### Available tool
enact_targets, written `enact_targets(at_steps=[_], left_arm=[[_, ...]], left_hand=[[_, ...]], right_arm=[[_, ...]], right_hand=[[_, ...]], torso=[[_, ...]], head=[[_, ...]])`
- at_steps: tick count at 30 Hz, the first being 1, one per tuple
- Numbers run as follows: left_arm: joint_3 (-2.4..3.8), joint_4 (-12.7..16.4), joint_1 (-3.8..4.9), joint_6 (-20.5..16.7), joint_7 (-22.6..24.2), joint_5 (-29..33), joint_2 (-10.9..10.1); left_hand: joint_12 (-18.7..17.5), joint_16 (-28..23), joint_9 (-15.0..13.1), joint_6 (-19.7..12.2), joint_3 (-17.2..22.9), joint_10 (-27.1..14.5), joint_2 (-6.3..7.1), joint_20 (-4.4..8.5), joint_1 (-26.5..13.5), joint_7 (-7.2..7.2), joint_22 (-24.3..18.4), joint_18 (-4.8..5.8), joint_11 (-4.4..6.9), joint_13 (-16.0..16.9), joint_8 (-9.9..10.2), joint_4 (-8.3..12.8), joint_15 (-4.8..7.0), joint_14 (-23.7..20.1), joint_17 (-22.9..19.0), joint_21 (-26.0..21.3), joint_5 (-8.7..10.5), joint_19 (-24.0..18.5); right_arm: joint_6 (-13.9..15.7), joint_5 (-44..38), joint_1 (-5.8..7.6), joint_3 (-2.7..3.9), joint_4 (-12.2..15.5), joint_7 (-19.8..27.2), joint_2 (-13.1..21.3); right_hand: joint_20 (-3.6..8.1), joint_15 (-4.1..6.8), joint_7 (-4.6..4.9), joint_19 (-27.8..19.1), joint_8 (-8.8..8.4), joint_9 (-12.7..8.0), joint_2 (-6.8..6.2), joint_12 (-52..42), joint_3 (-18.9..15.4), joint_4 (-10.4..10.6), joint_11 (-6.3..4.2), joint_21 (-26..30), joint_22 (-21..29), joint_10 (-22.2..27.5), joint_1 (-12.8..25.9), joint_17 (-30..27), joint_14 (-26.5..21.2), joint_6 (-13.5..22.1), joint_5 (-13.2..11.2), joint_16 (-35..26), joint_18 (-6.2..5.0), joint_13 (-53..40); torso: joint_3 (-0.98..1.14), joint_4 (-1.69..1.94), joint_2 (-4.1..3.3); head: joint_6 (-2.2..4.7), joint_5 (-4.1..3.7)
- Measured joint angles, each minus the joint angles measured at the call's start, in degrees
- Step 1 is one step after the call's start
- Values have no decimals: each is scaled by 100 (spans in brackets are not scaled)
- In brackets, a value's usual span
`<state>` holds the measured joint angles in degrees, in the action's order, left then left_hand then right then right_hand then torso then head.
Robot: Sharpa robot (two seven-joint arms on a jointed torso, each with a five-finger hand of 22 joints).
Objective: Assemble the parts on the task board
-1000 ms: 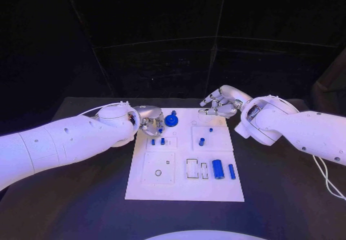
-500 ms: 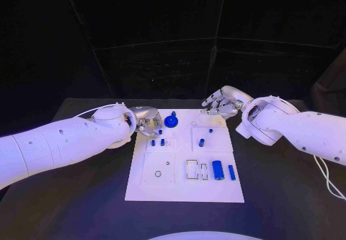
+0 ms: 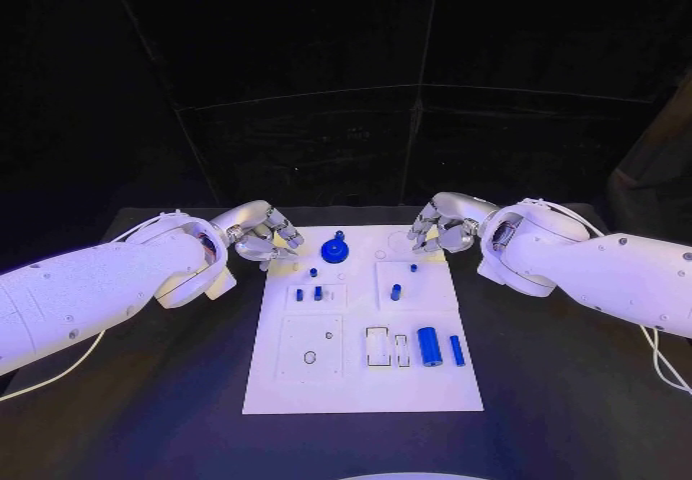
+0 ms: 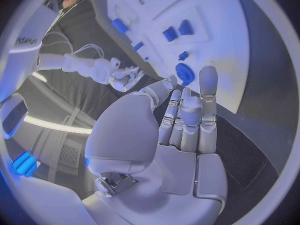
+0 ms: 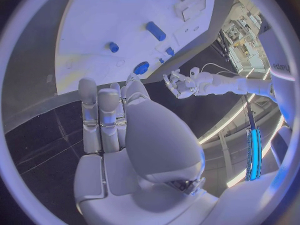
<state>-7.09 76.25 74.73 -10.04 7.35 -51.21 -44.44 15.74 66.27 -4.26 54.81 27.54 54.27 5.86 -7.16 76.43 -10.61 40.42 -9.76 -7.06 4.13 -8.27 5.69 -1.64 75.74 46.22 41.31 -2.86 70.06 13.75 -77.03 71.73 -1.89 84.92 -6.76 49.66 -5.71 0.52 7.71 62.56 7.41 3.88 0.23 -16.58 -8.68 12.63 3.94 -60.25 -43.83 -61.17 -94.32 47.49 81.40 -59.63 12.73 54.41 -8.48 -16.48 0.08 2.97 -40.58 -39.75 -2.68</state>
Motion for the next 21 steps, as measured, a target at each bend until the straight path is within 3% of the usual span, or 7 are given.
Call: enact_targets(at_steps=[3, 6, 9, 14, 19, 21], left_arm=[[1, 167, 1, -26, 543, 1153, -120], [1, 302, 1, -26, 981, 2191, -213], [-2, 392, 1, -25, 1298, 3024, -278], [-7, 474, -3, -25, 1593, 3878, -345], [-10, 511, -6, -28, 1733, 4300, -378], [-10, 523, -7, -30, 1771, 4406, -391]], left_hand=[[45, -510, 17, 10, -42, -3, 25, -20, -61, 7, -112, 0, -3, -11, 0, -42, -22, -481, -769, -201, 0, -223], [112, -749, 26, 9, -123, -33, 1, -44, -106, 7, -175, 1, -33, -11, -24, -70, -39, -719, -1139, -308, 0, -298], [156, -793, 26, 9, -148, -32, -1, -25, -108, 7, -203, 2, -33, -11, -27, -82, -41, -756, -1246, -350, 0, -318], [200, -793, 26, 9, -169, -32, -1, -25, -108, 7, -216, 2, -32, -4, -27, -71, -21, -776, -1291, -355, 0, -318], [200, -792, 26, 8, -169, -32, 0, -44, -108, 8, -221, 2, -32, -4, -26, -71, -41, -796, -1304, -355, 0, -337], [220, -815, 26, 8, -179, -32, 0, -44, -108, 8, -230, 3, -32, -4, -27, -81, -41, -796, -1310, -372, 0, -337]], right_arm=[[-99, -499, -82, -2, 42, -37, 20], [-162, -921, -154, -7, 66, -74, 21], [-199, -1236, -202, -6, 82, -104, 4], [-239, -1570, -256, -6, 107, -136, -33], [-273, -1748, -278, -5, 88, -160, -73], [-292, -1798, -291, -5, 71, -167, -96]], right_hand=[[-16, -21, 0, 16, -61, -3, 0, 160, 15, 15, 16, -3, -36, -16, 0, 32, 21, 0, 0, 8, 0, 189], [-22, -41, 20, 46, -106, -6, 0, 270, 15, 15, 16, -26, -68, -16, 0, 74, 41, 21, 0, 48, 0, 329], [-43, -51, 21, 84, -153, -5, -11, 359, 31, 31, 36, -70, -132, -36, -11, 138, 51, 21, 0, 110, -1, 455], [-31, -72, 61, 178, -211, -5, -22, 465, 46, 46, 78, -156, -246, -35, -22, 241, 112, 23, -44, 203, 1, 635], [-55, -72, 80, 199, -248, -5, -50, 519, 126, 36, 99, -199, -315, -56, -54, 296, 112, 4, -112, 229, 0, 777], [-43, -71, 83, 254, -248, -5, 4, 563, 196, 19, 114, -252, -371, -71, -108, 333, 153, 0, -184, 282, 0, 842]], torso=[[-7, 0, -4], [-9, 0, -4], [-9, -1, -4], [-9, -1, -4], [-9, -1, -8], [-9, -1, -8]], head=[[22, -38], [28, -49], [29, -67], [30, -76], [22, -87], [14, -87]])
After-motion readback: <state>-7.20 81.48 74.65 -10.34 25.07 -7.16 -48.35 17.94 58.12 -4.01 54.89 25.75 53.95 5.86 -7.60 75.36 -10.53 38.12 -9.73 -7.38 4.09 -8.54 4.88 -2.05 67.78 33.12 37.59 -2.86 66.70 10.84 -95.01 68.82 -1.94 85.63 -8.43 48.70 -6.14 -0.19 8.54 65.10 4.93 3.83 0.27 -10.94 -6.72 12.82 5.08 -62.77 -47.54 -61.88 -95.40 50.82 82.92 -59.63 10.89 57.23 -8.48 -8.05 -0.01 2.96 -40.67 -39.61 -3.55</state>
